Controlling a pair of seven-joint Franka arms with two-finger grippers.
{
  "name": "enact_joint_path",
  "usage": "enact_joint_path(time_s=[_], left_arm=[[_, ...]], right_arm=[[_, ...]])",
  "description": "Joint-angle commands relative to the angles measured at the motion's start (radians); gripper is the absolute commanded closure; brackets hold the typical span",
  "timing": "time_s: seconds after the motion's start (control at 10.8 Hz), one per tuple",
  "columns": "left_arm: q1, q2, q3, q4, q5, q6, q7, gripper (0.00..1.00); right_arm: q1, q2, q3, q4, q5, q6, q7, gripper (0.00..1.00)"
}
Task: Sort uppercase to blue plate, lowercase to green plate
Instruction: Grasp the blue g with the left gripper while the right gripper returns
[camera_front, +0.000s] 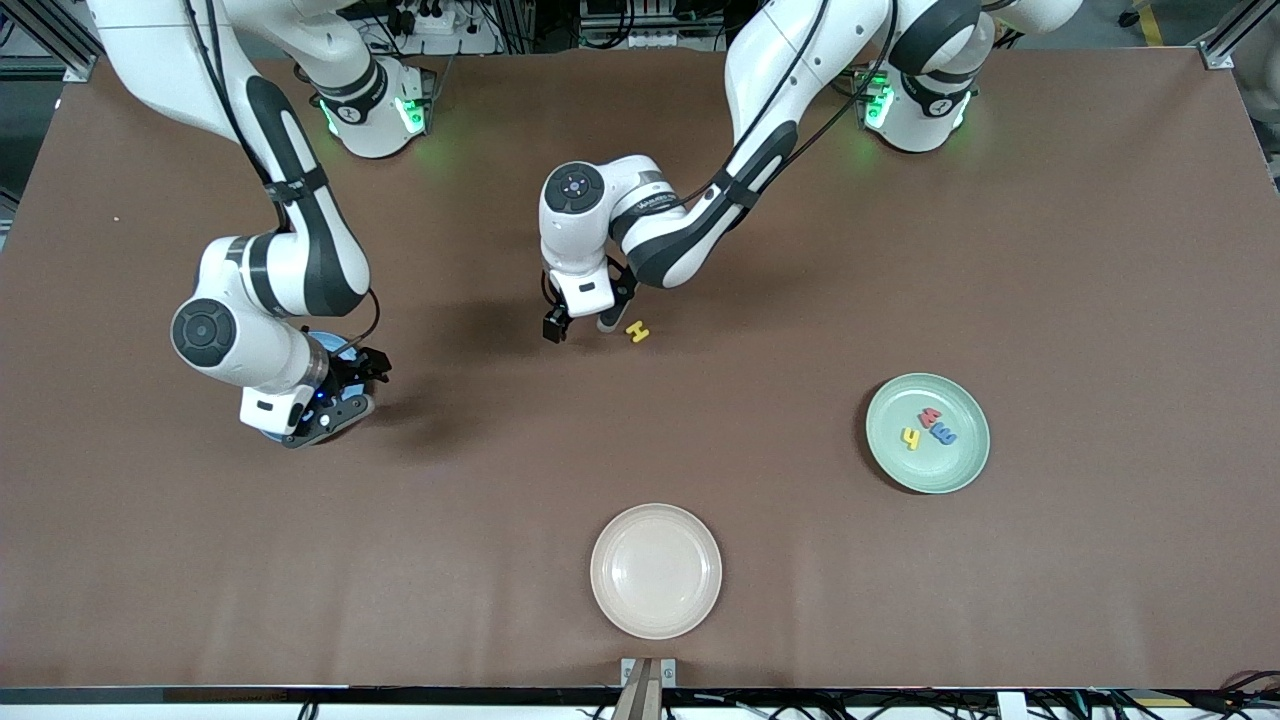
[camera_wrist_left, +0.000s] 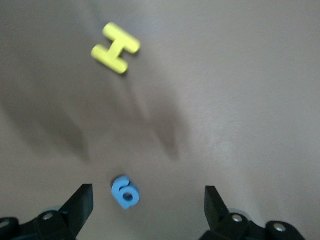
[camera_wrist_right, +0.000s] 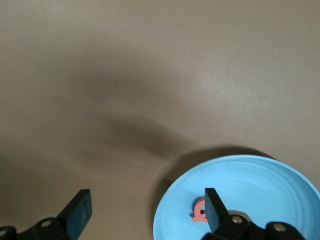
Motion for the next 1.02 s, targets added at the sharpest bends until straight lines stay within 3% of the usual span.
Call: enact_joint_path(time_s=[0.0, 0.46, 0.74, 0.93], left_arm=[[-0.017, 0.020, 0.019, 0.029, -0.075, 0.005, -0.099, 0.02], [-0.042, 0.053, 0.022, 0.024, -0.076, 0.005, -0.165, 0.03], [-0.059, 0.069, 0.023, 0.026, -0.078, 0.005, -0.199, 0.18], [-0.059, 0.072, 0.023, 0.027, -0.078, 0.015, -0.204, 0.21]], right_arm=[[-0.007, -0.020, -0.001, -0.007, 0.017, 0.003, -0.023, 0.00], [-0.007, -0.017, -0.001, -0.008, 0.018, 0.003, -0.024, 0.00], [-0.007, -0.012, -0.001, -0.008, 0.017, 0.009, -0.026, 0.00], [-0.007, -0.011, -0.001, -0.007, 0.017, 0.011, -0.041, 0.00]])
